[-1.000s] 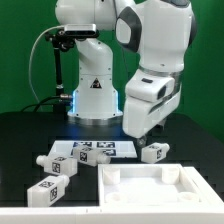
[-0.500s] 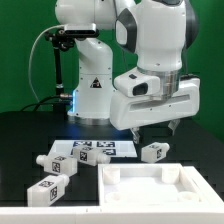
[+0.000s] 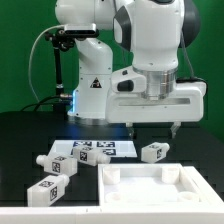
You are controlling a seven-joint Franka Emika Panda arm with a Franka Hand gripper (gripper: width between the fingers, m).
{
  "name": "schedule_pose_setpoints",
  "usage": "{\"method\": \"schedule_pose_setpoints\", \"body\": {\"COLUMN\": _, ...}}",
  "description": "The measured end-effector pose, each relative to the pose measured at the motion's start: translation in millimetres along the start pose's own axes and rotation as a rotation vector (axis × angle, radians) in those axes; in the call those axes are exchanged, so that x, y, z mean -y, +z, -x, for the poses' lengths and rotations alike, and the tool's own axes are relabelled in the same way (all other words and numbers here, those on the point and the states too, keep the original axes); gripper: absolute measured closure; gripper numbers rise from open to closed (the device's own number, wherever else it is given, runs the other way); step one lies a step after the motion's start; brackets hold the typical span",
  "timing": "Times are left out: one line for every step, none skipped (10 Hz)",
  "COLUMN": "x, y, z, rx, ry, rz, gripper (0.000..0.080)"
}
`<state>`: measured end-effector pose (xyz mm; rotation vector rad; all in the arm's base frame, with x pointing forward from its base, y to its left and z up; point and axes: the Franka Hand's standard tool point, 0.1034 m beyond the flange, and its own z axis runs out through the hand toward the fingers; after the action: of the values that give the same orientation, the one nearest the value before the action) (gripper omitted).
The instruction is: Assemble one leg
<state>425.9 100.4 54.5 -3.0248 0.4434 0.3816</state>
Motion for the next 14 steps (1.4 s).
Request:
{"method": "schedule_pose_setpoints", "body": {"x": 1.9, "y": 1.8, "z": 3.4, "rx": 0.020, "ry": 0.176, "rz": -0.023, "gripper": 0.0151}}
{"method": "schedule_pose_setpoints", "body": {"x": 4.9, "y": 3.1, "z": 6.2, "rx": 0.044, "ry": 0.325, "rz": -0.052, "gripper": 0.0151}}
{"method": "schedule_pose_setpoints", "body": {"x": 6.6, "y": 2.7, "z": 6.1, "rx": 0.061, "ry": 0.400, "rz": -0.079, "gripper": 0.0151}}
{"method": "schedule_pose_setpoints", "body": {"x": 5.0, "y": 2.5, "z": 4.9, "rx": 0.060, "ry": 0.382, "rz": -0.082, "gripper": 0.0151}}
{"method": "schedule_pose_setpoints", "body": {"x": 4.0, "y": 3.0, "z": 5.9, "rx": 0.069, "ry": 0.373, "rz": -0.080, "gripper": 0.0151}}
{"method": "schedule_pose_setpoints", "body": {"x": 3.8, "y": 3.8, "z": 6.3, "rx": 0.073, "ry": 0.362, "rz": -0.083, "gripper": 0.0151}}
{"method": "schedule_pose_setpoints", "body": {"x": 0.1, "y": 8.9, "z": 8.2, "rx": 0.143, "ry": 0.335, "rz": -0.131, "gripper": 0.0151}}
{"method": "schedule_pose_setpoints", "body": {"x": -4.6, "y": 10.6, "z": 5.7, "rx": 0.247, "ry": 0.330, "rz": -0.170, "gripper": 0.0151}}
{"method": "schedule_pose_setpoints", "body": {"x": -7.1, "y": 11.5, "z": -1.5, "rx": 0.321, "ry": 0.334, "rz": -0.195, "gripper": 0.0151}}
{"method": "schedule_pose_setpoints", "body": {"x": -8.6, "y": 14.3, "z": -2.7, "rx": 0.412, "ry": 0.325, "rz": -0.225, "gripper": 0.0151}}
{"method": "schedule_pose_setpoints", "body": {"x": -10.1, "y": 15.9, "z": -1.0, "rx": 0.515, "ry": 0.332, "rz": -0.237, "gripper": 0.0151}}
{"method": "schedule_pose_setpoints", "body": {"x": -11.9, "y": 20.7, "z": -2.9, "rx": 0.586, "ry": 0.334, "rz": -0.246, "gripper": 0.0151}}
{"method": "schedule_pose_setpoints", "body": {"x": -13.7, "y": 25.4, "z": 0.8, "rx": 0.687, "ry": 0.332, "rz": -0.253, "gripper": 0.0151}}
{"method": "schedule_pose_setpoints", "body": {"x": -14.0, "y": 29.1, "z": 0.8, "rx": 0.745, "ry": 0.329, "rz": -0.255, "gripper": 0.0151}}
